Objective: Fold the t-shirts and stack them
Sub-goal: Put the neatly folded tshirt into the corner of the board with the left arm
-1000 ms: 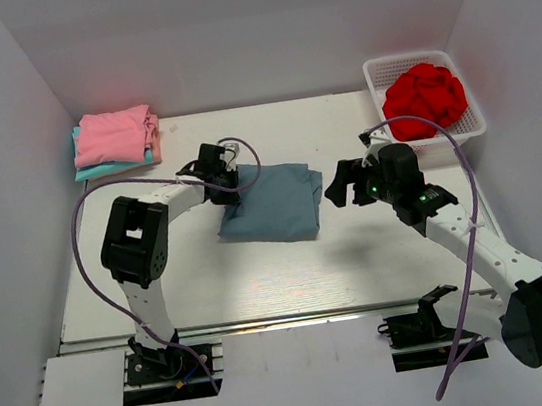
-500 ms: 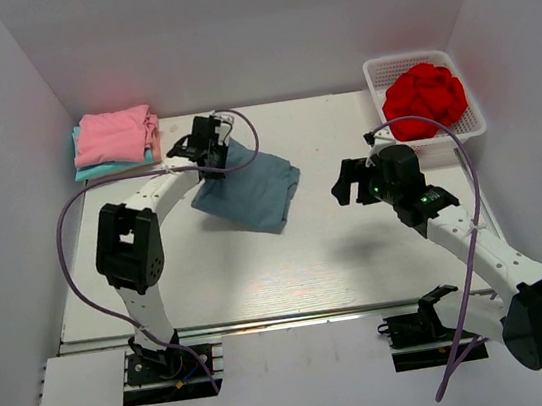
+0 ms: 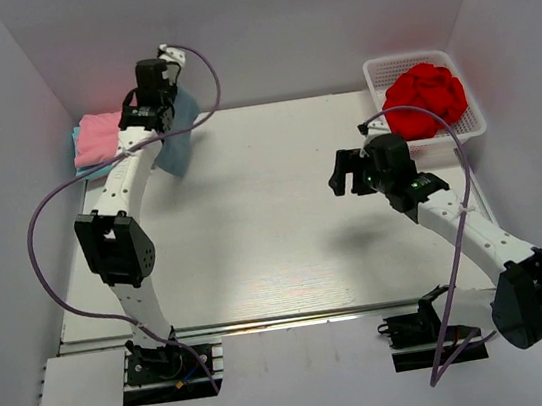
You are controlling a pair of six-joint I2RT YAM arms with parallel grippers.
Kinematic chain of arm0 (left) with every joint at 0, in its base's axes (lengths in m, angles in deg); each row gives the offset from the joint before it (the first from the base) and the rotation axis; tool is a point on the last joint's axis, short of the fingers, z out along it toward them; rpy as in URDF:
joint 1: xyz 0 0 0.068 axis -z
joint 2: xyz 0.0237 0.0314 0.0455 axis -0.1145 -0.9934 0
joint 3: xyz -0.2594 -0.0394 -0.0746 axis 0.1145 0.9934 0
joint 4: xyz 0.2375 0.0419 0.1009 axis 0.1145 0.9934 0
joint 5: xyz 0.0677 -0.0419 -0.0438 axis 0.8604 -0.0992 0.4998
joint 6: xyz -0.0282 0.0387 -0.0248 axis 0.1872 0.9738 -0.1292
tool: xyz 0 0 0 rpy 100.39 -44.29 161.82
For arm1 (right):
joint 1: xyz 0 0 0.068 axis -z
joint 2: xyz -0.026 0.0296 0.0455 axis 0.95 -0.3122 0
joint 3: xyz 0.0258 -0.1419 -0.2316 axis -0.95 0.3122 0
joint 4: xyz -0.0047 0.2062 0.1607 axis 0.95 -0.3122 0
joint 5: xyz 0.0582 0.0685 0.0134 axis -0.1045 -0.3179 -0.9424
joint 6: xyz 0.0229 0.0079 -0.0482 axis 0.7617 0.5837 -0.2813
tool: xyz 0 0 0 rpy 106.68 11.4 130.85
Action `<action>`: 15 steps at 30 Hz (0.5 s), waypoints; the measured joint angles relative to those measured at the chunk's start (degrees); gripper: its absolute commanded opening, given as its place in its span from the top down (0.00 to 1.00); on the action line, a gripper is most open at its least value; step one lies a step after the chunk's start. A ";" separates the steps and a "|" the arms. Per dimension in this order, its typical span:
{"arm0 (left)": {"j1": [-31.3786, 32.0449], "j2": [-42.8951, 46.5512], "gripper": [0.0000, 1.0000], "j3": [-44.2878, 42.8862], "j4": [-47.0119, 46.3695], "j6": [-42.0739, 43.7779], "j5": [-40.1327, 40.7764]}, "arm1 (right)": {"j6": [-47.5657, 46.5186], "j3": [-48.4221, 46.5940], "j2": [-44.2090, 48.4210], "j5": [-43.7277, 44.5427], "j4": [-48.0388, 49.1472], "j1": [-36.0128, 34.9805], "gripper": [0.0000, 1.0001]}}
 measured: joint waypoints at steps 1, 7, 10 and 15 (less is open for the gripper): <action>-1.20 -1.01 1.00 -2.43 0.04 0.83 0.11 | 0.09 -0.61 -0.74 0.00 0.00 0.00 0.10; -8.83 -6.82 1.00 -12.63 -1.73 3.93 -0.37 | 0.17 -4.17 -4.59 -0.44 -0.24 0.00 0.10; -12.39 -10.62 1.00 -15.98 -2.64 4.20 -0.72 | 0.31 -5.88 -6.47 -0.70 -0.26 0.00 0.10; -17.70 -17.11 1.00 -20.50 -3.74 2.99 -2.47 | 0.55 -8.79 -10.58 -2.49 -0.46 0.00 0.10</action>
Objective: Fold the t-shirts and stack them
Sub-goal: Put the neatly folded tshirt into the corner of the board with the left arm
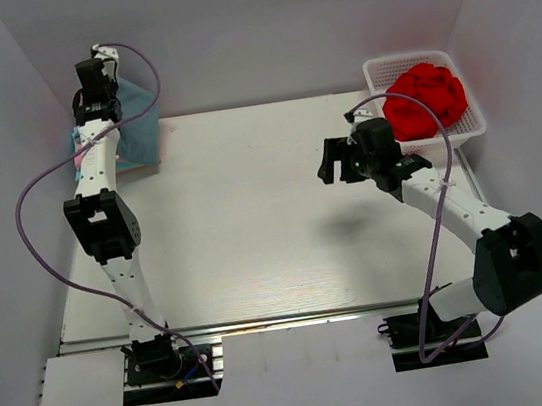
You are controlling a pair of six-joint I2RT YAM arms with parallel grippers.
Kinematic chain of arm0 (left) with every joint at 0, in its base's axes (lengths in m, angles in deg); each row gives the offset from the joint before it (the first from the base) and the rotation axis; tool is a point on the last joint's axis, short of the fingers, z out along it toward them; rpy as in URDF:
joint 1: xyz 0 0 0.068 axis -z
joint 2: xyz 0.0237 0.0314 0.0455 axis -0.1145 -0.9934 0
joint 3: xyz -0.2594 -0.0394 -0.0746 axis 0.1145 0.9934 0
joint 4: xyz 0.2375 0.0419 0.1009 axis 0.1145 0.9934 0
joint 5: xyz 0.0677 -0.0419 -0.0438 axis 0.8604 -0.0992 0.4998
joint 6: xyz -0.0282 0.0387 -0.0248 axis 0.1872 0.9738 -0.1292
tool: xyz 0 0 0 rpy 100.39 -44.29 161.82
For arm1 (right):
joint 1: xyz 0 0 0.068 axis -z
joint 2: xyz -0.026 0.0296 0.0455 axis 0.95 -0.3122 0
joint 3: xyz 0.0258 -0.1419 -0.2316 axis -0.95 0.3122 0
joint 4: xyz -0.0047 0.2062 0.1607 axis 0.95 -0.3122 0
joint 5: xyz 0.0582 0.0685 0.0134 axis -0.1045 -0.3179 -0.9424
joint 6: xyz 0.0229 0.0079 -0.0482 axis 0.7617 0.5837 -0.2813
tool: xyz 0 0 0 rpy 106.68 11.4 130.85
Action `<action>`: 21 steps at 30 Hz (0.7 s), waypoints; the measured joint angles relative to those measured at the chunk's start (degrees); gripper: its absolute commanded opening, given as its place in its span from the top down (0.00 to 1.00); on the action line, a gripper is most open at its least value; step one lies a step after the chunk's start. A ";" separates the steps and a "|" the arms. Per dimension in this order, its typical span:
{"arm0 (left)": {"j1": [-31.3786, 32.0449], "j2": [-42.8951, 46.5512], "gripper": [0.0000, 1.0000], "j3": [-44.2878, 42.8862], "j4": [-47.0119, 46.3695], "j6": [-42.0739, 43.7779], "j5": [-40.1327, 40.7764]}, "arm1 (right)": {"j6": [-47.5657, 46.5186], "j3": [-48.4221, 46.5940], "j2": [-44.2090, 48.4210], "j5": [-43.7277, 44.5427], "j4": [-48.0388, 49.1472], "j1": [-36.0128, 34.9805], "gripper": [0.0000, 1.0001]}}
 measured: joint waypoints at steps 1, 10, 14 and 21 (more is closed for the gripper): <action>-0.85 -0.74 1.00 -0.02 -0.31 -0.20 -0.37 | 0.04 -0.50 -0.85 -0.39 0.00 0.00 0.10; -6.95 -8.15 1.00 -2.86 -3.30 -3.91 -0.83 | 0.85 -4.55 -6.36 -2.51 -1.27 0.00 0.10; -8.04 -8.96 1.00 -2.60 -5.01 -4.70 -1.29 | 1.09 -5.68 -7.85 -3.06 -1.46 0.00 0.10; -7.76 -9.16 0.54 -2.29 -7.13 -5.44 1.18 | 1.16 -7.23 -10.60 -3.78 -2.14 0.00 0.10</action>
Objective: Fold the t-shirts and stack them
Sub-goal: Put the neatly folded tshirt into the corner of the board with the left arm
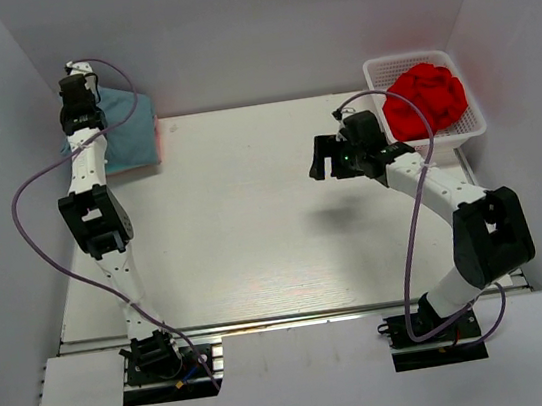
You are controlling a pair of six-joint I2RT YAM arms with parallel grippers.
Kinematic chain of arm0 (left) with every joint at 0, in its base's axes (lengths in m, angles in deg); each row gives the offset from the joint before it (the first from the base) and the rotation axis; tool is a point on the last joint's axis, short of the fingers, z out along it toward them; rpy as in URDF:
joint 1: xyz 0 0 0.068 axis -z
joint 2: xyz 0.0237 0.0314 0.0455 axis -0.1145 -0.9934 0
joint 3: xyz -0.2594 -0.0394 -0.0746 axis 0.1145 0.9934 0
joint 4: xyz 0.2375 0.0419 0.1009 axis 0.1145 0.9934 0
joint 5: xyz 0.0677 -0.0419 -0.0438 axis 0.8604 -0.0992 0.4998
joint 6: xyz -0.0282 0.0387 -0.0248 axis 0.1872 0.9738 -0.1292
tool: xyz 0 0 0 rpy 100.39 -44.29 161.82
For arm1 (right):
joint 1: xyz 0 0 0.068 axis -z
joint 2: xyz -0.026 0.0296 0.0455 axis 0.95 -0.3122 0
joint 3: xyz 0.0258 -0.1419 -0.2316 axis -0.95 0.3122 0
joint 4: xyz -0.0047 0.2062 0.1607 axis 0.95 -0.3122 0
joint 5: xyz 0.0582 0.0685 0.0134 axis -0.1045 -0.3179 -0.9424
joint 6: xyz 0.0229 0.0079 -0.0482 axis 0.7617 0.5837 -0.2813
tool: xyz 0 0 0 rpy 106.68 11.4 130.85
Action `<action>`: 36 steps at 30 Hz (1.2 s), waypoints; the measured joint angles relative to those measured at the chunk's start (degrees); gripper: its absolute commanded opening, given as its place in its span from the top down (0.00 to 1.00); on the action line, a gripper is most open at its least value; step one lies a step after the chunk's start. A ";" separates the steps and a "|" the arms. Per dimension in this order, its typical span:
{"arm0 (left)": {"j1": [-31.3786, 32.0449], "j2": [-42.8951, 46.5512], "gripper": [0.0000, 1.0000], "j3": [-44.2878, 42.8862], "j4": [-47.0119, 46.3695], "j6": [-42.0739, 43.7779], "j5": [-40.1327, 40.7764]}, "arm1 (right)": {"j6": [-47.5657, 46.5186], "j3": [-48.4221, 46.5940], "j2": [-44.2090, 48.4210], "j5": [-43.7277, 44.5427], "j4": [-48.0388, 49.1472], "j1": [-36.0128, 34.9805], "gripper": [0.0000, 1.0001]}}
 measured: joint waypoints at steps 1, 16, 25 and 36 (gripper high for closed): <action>0.11 -0.04 0.43 -0.02 -0.15 0.07 0.79 | -0.02 -0.09 -0.24 -0.02 -0.24 0.00 0.10; -0.07 2.47 0.00 4.00 0.81 -8.31 1.64 | 0.02 -1.05 -0.59 -1.22 -0.94 0.00 0.10; 1.27 11.82 0.00 10.86 7.30 -16.72 -17.00 | 0.28 0.42 1.31 -2.71 0.02 0.00 0.10; 18.21 46.51 0.00 56.08 1.29 -29.22 -23.26 | 0.79 18.73 19.23 -0.98 5.73 0.00 0.10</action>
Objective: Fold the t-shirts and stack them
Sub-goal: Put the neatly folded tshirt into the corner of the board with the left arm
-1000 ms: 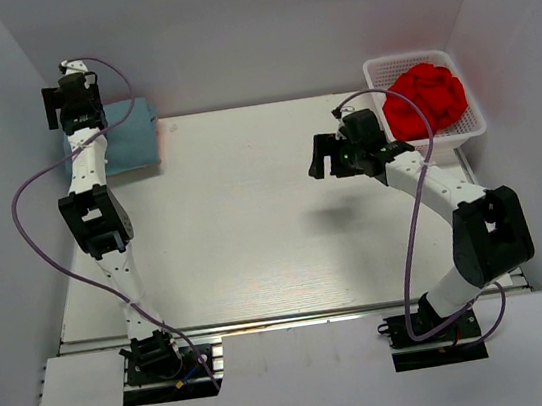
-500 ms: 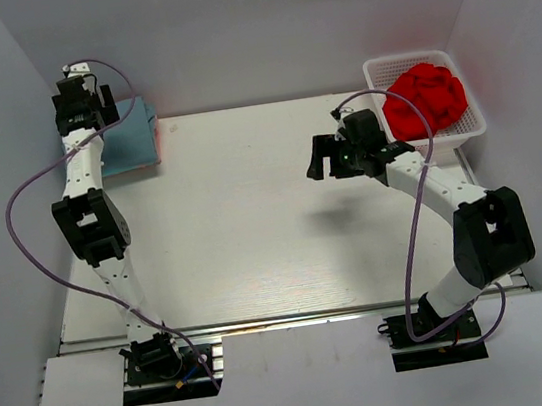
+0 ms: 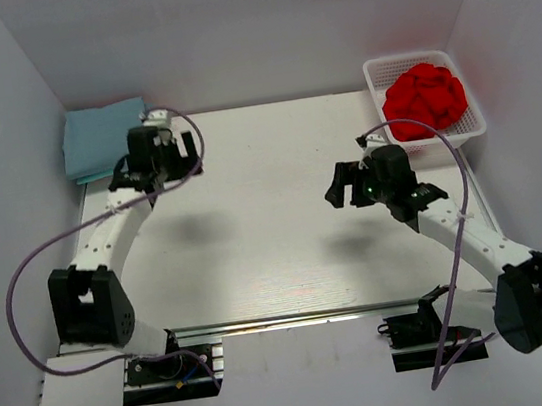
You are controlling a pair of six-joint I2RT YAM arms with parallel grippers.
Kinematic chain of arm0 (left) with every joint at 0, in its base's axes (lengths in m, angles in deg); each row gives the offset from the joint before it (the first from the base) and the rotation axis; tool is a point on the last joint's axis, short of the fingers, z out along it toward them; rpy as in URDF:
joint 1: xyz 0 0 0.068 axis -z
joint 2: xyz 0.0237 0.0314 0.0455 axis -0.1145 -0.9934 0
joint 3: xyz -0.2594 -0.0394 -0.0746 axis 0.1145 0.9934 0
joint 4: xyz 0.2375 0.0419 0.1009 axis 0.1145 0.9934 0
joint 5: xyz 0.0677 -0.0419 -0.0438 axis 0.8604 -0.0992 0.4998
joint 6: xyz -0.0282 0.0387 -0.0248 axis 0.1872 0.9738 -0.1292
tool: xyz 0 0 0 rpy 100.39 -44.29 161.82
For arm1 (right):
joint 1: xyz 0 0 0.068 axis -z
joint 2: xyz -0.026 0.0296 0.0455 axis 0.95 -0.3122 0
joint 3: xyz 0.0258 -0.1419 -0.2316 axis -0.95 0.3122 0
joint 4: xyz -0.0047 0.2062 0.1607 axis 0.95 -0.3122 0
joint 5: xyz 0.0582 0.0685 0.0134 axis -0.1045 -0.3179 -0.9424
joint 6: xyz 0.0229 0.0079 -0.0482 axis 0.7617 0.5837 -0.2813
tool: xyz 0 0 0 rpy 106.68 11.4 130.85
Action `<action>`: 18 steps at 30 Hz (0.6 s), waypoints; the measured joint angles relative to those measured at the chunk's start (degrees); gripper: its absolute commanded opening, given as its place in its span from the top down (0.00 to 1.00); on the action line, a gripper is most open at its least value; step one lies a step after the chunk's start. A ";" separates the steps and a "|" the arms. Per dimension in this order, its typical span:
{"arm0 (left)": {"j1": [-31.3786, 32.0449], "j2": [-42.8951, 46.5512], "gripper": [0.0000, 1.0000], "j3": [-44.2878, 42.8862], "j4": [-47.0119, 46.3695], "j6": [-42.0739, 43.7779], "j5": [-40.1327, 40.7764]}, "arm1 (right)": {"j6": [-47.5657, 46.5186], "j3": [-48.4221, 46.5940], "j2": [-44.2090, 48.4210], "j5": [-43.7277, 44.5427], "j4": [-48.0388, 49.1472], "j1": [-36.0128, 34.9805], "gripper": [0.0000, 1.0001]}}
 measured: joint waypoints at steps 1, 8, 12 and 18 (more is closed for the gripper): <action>2.25 2.84 0.00 4.66 -0.33 -1.03 -0.37 | -0.02 1.84 1.84 0.61 0.11 0.00 0.10; 10.54 20.74 0.00 27.41 -2.36 -7.50 -2.29 | 0.26 14.38 15.45 2.10 1.79 0.00 0.10; 13.79 30.36 0.00 34.12 -1.81 -10.10 -1.44 | 0.92 19.04 21.05 2.14 2.25 0.00 0.10; 16.41 33.20 0.00 34.45 -1.60 -11.74 1.57 | 2.19 21.27 22.64 2.10 3.23 0.00 0.10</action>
